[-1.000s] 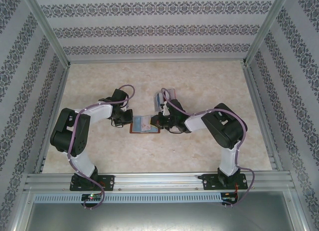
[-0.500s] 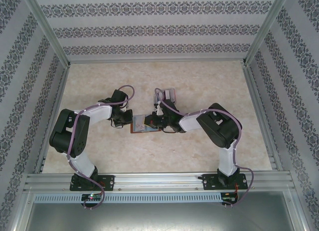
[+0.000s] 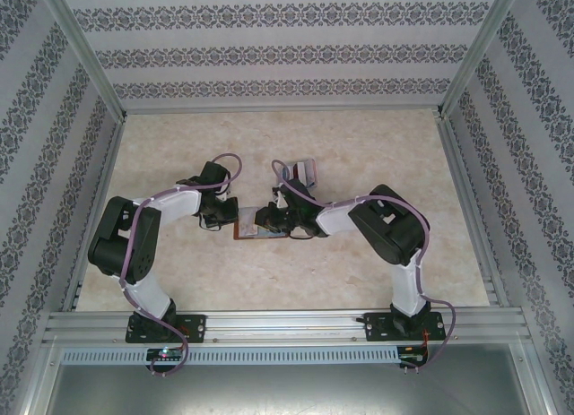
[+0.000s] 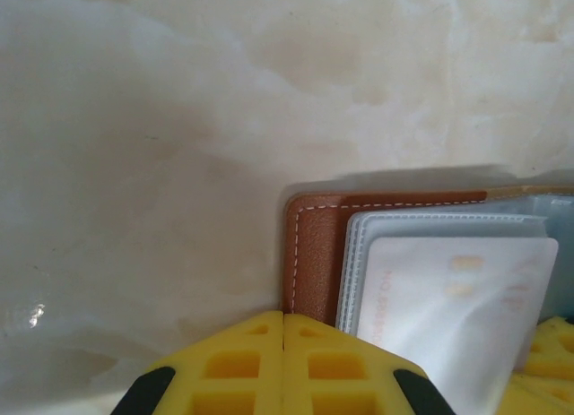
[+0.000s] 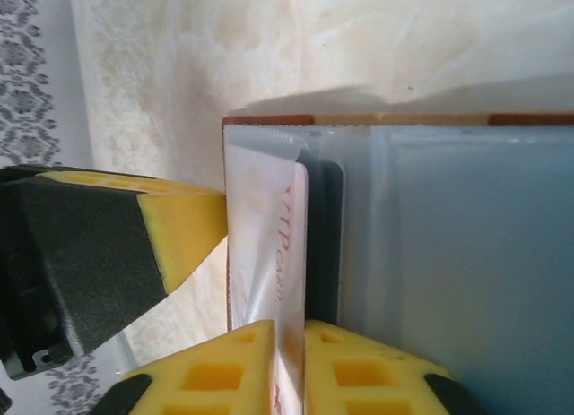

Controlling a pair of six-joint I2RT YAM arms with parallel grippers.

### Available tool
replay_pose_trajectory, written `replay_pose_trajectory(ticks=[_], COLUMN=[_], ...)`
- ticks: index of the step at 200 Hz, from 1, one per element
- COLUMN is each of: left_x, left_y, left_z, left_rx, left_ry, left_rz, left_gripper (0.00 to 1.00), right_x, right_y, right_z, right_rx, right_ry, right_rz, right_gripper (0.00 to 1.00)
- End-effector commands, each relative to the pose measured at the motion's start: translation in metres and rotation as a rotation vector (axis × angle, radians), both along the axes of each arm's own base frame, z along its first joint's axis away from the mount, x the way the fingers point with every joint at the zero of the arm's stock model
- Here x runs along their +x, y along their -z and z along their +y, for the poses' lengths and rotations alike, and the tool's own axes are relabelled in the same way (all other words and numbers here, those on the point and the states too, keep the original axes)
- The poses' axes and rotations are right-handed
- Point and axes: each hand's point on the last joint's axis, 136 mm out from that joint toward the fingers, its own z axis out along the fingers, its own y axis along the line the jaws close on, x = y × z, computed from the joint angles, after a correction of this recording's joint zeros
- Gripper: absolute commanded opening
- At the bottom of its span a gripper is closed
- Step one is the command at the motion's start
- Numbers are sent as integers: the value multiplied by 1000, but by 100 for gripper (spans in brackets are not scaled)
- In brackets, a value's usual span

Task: Put the credit cards into the card holder

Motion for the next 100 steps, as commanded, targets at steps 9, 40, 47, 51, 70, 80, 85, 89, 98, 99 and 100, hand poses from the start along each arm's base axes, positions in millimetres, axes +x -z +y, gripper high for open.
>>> replay_pose_trajectory(ticks=[9, 40, 47, 51, 70, 80, 85, 89, 98, 99, 100], left_x=[-22, -22, -22, -23, -23, -23, -23, -23, -25, -25, -25], left_y=[14, 13, 13, 13, 8, 5, 3, 2, -1, -1, -1], left_z=[13, 12, 13, 13, 10, 8, 7, 7, 5, 5, 5], left_rx=[58, 56, 57, 56, 35, 19, 11, 7, -6, -8, -10], left_ry=[0, 2, -1, -2, -4, -1, 0, -2, -5, -6, -6], left_rz=[76, 73, 74, 75, 64, 58, 56, 55, 55, 55, 56], left_gripper=[2, 2, 1, 2, 3, 4, 4, 4, 4, 4, 4], right_x=[-8, -8, -7, -7, -7, -8, -8, -9, -12, -13, -13], right_y=[3, -9, -12, -14, -21, -24, -26, -27, -32, -33, -33], right_z=[-23, -32, -34, -34, -38, -42, -44, -46, -52, -53, -54], right_rx=[-171, -224, -232, -235, -255, -278, -295, -310, -343, -347, -352], right_ry=[-20, -29, -29, -31, -38, -42, -47, -52, -64, -66, -68], right_rz=[-34, -82, -90, -94, -119, -134, -146, -154, -175, -176, -180], right_gripper=[23, 27, 28, 28, 28, 28, 28, 28, 27, 27, 27])
